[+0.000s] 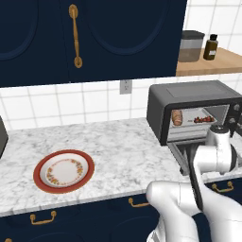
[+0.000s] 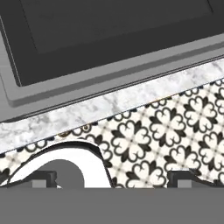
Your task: Pick up the kebab skewer and baguette bread, and place them inside the toaster oven. Close the toaster oven door and start by setting the timer.
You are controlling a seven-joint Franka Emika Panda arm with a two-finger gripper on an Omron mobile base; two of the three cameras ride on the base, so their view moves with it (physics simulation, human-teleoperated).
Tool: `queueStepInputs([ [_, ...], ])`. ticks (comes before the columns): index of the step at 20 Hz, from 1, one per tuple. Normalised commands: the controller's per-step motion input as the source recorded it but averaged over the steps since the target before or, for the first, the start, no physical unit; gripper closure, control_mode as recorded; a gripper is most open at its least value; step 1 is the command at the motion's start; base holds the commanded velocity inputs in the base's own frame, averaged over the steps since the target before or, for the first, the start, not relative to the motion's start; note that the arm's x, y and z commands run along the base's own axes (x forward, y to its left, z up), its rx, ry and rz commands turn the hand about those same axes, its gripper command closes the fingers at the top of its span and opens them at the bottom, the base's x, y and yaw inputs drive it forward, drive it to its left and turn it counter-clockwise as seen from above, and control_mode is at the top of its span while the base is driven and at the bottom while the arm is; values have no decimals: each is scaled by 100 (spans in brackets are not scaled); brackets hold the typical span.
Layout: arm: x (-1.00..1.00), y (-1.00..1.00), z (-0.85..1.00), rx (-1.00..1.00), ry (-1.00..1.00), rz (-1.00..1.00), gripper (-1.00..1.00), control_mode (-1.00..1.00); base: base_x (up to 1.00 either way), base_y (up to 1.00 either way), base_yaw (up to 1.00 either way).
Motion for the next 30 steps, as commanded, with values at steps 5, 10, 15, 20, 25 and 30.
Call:
queueStepInputs([
  [5, 70, -4, -28, 0, 22, 29, -100, -100, 0, 0, 0],
  [10, 37, -14, -23, 1, 19, 15, -100, -100, 0, 0, 0],
  [15, 32, -31, -34, 8, 11, 4, -100, -100, 0, 0, 0],
  [20, 15, -48, -38, 10, 2, 0, -100, -100, 0, 0, 0],
  [25, 3, -21, -30, 9, -1, 0, -100, -100, 0, 0, 0],
  [30, 16, 0, -10, 1, -11, 0, -100, -100, 0, 0, 0],
])
